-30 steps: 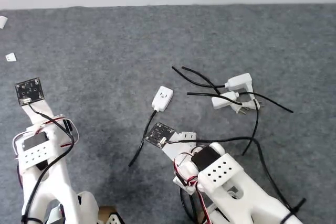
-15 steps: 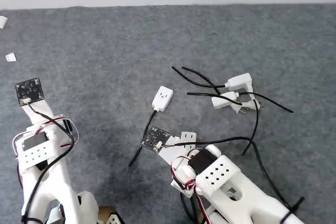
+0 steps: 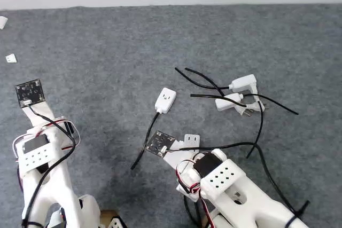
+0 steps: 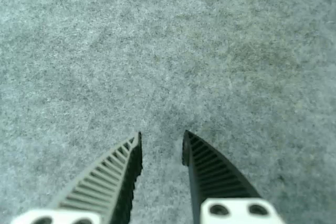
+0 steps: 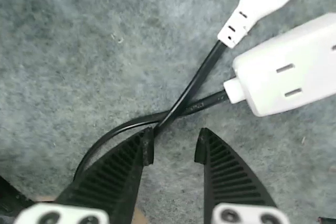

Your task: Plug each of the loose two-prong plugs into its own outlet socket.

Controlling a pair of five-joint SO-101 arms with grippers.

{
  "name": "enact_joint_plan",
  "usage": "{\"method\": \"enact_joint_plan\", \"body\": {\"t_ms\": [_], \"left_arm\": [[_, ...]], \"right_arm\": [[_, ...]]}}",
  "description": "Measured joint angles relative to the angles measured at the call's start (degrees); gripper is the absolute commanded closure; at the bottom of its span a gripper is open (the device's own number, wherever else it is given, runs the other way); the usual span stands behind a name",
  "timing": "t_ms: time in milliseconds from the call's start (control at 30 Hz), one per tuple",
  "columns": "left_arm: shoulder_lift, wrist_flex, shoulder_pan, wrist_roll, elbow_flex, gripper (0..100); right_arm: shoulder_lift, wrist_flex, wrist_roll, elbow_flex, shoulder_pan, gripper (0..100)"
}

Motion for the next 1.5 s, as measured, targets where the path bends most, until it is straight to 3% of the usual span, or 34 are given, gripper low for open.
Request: {"method": "enact_joint_plan", "body": {"t_ms": [300,767,933,1100,1500], "left_arm": [[0.0,0.0,0.0,0.0,0.0,88],[0.0,0.0,0.0,0.0,0.0,88],[0.0,0.0,0.0,0.0,0.0,88],[0.0,0.0,0.0,0.0,0.0,88],[0.0,0.0,0.0,0.0,0.0,88]], "right_arm": [[0.0,0.2,0.4,0.0,-3.8,86.5],[6.2,-1.3,0.4,0.0,-2.5,87.2],[13.0,-2.5,0.4,-2.6,-1.5,98.9],[14.2,-2.6,0.4,-3.4,-1.5,99.1],[-9.4,7.3,8.9,-3.3,13.5,99.1]]}}
